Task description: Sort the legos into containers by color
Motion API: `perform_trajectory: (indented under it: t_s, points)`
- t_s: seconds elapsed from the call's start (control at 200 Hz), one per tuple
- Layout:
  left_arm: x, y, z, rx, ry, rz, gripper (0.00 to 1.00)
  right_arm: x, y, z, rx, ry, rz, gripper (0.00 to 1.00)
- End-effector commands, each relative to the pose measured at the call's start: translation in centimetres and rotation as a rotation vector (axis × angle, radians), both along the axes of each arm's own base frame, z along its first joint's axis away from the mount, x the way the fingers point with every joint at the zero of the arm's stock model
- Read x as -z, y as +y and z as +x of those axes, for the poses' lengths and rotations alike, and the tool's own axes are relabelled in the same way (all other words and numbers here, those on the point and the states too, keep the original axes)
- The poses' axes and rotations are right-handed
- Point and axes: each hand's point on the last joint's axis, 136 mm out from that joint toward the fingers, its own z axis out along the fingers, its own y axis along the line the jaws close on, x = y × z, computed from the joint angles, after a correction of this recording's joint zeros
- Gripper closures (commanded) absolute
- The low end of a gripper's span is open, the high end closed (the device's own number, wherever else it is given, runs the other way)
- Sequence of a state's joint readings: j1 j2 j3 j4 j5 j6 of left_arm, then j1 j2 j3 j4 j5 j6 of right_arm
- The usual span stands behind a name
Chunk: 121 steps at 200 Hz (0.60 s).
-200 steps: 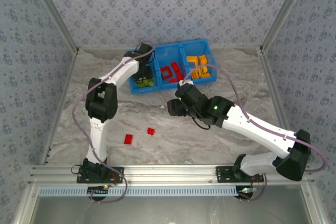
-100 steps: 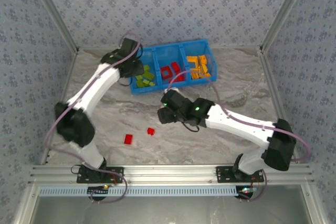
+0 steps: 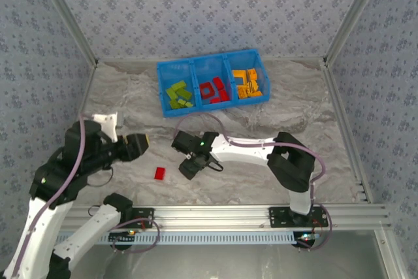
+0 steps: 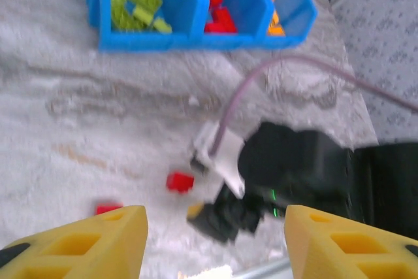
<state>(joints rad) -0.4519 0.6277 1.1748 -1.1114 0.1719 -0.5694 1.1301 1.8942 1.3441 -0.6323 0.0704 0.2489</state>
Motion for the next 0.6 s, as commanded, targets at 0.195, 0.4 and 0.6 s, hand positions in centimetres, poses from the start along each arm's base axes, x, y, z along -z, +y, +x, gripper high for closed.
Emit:
perform_trajectory:
  t_s: [0.195, 0.4, 0.6]
  points:
    - [4.5, 1.3, -6.8, 0.005, 0.312, -0.016, 0.38, 1.6, 1.4, 0.7, -0.062, 0.035, -0.035, 0.34]
    - [5.6, 1.5, -6.7, -0.016, 0.322, -0.012, 0.38, 2.1, 2.3, 1.1, -0.052, 0.038, -0.033, 0.49]
    - [5.3, 1.2, -6.2, 0.002, 0.290, -0.015, 0.38, 1.8, 2.4, 1.3, -0.023, 0.032, -0.006, 0.67]
